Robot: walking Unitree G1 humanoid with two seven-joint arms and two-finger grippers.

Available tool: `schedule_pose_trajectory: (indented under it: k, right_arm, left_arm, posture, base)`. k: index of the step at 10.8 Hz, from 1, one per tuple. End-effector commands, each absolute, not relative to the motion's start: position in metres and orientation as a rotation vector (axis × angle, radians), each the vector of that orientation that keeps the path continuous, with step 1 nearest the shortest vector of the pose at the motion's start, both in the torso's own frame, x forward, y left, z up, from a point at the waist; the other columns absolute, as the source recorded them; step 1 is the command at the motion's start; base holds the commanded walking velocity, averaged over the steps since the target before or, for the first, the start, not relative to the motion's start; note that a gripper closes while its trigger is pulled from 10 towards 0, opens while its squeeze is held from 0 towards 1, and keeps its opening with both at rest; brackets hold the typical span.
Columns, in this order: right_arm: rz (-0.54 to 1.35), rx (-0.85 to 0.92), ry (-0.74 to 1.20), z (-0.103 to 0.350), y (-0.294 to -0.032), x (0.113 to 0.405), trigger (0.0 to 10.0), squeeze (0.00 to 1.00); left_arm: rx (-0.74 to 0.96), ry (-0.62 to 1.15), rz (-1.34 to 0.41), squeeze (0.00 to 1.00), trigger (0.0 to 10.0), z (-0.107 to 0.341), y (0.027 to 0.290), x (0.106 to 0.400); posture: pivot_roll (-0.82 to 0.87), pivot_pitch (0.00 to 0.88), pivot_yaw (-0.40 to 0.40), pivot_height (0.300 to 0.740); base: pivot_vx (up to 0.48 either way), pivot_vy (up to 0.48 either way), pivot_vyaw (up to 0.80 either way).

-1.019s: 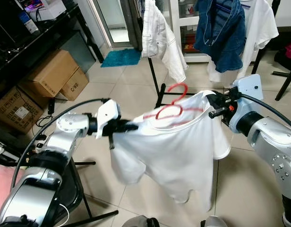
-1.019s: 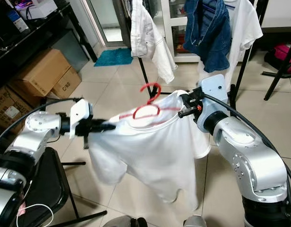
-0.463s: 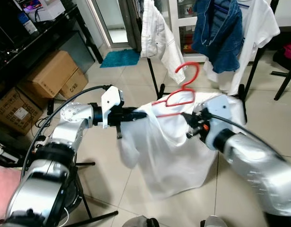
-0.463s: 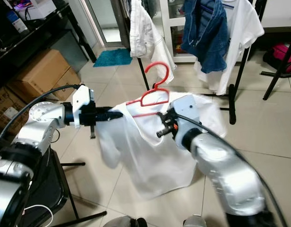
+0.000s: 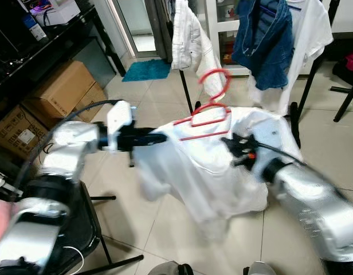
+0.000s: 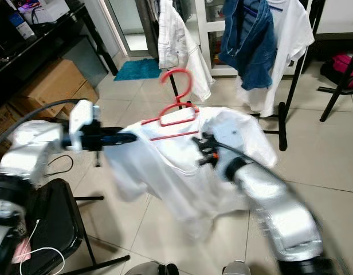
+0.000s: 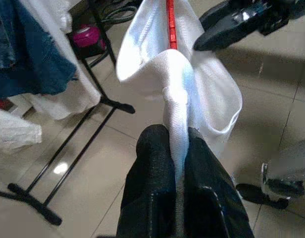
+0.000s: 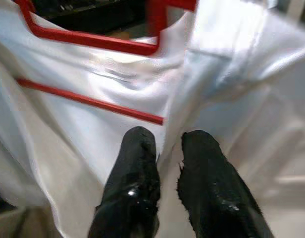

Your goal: Hang hanger

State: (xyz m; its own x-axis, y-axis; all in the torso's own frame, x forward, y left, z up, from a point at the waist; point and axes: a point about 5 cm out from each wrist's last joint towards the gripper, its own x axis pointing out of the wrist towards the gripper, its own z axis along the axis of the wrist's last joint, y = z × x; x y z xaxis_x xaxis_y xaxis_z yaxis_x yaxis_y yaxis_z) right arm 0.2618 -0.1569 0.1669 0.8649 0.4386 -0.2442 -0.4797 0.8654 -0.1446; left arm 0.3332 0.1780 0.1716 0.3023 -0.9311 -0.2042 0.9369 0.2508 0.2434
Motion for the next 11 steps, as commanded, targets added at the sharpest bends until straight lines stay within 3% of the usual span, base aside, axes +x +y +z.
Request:
schedule_pose_trajectory:
  k: [1, 4, 7, 8, 9, 11]
  right_arm:
    - [0.540, -0.198, 0.204, 0.167, -0.155, 0.258, 10.0, 1.00]
    - [0.764, -0.302, 0.162, 0.186, -0.171, 0.244, 10.0, 1.00]
    - [0.738, -0.268, -0.004, 0.220, -0.193, 0.261, 10.0, 1.00]
    - [0.843, -0.246, 0.007, 0.223, -0.198, 0.261, 10.0, 0.65]
    - [0.916, -0.220, 0.028, 0.223, -0.197, 0.260, 10.0, 0.00]
    - [1.062, -0.270, 0.054, 0.225, -0.195, 0.259, 10.0, 0.00]
  left_arm:
    - [0.375, 0.004, -1.244, 0.00, 0.0, 0.178, 0.190, 0.332]
    - [0.416, -0.031, -1.271, 0.00, 0.0, 0.181, 0.198, 0.325]
    - [0.398, -0.076, -1.357, 0.00, 0.0, 0.184, 0.195, 0.314]
    - [0.384, -0.088, -1.362, 0.00, 0.0, 0.184, 0.192, 0.311]
    - [0.376, -0.093, -1.356, 0.00, 0.0, 0.183, 0.192, 0.310]
    - [0.372, -0.100, -1.340, 0.00, 0.0, 0.180, 0.191, 0.310]
  posture:
    - [-0.10, 0.065, 0.300, 0.740]
    - [-0.11, 0.064, 0.297, 0.740]
    - [-0.11, 0.059, 0.284, 0.740]
    - [-0.11, 0.055, 0.279, 0.740]
    - [-0.11, 0.054, 0.280, 0.740]
    - [-0.12, 0.051, 0.280, 0.740]
  base:
    - [0.000, 0.000, 0.00]
    - [0.000, 0.000, 0.00]
    - [0.000, 0.000, 0.00]
    - [0.000, 0.000, 0.00]
    - [0.000, 0.000, 0.00]
    - [0.000, 0.000, 0.00]
